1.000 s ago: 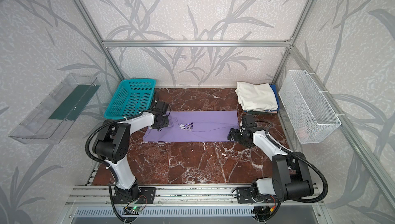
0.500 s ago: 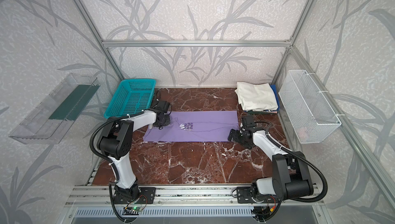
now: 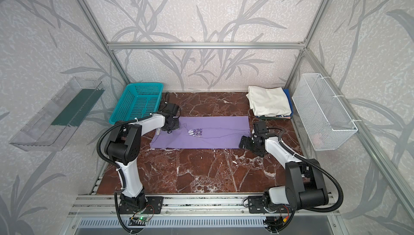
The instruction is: Fold and stack the t-shirts
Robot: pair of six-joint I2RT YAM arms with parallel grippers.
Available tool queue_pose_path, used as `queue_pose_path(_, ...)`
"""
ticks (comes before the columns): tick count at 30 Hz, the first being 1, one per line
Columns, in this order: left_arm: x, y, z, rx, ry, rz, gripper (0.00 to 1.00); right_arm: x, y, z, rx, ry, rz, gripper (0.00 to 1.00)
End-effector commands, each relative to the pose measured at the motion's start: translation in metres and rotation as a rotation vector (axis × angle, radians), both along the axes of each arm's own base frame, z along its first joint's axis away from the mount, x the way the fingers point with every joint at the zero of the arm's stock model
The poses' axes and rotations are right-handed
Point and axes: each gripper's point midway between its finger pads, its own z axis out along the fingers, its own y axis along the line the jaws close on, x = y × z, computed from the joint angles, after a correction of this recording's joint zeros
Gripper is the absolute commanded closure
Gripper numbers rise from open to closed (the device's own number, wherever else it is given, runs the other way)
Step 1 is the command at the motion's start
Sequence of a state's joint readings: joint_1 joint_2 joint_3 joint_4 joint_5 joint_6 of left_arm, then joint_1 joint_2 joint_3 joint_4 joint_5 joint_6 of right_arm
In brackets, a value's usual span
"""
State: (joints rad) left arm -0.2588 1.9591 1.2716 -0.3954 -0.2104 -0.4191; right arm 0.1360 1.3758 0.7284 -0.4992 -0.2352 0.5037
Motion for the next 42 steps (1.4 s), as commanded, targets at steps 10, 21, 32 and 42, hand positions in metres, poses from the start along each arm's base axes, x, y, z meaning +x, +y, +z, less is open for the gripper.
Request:
queue_pose_path(10,0.019,0.003,0.018,0.050,-0.009,-0.012,0.73,-0.002,-0.003,-0.001,-0.013,0.017,-0.004,0.01)
queue_pose_path(21,0.009,0.010,0.059,0.090,-0.120,0.027,0.32,-0.003,-0.011,0.007,-0.059,0.008,0.002,0.01)
queue_pose_path(32,-0.047,-0.013,0.081,-0.037,-0.180,-0.007,0.05,0.020,0.002,0.055,-0.106,-0.144,0.067,0.01)
queue_pose_path(42,-0.090,-0.020,0.065,-0.186,-0.226,-0.021,0.05,0.052,0.064,0.064,-0.112,-0.168,0.199,0.01)
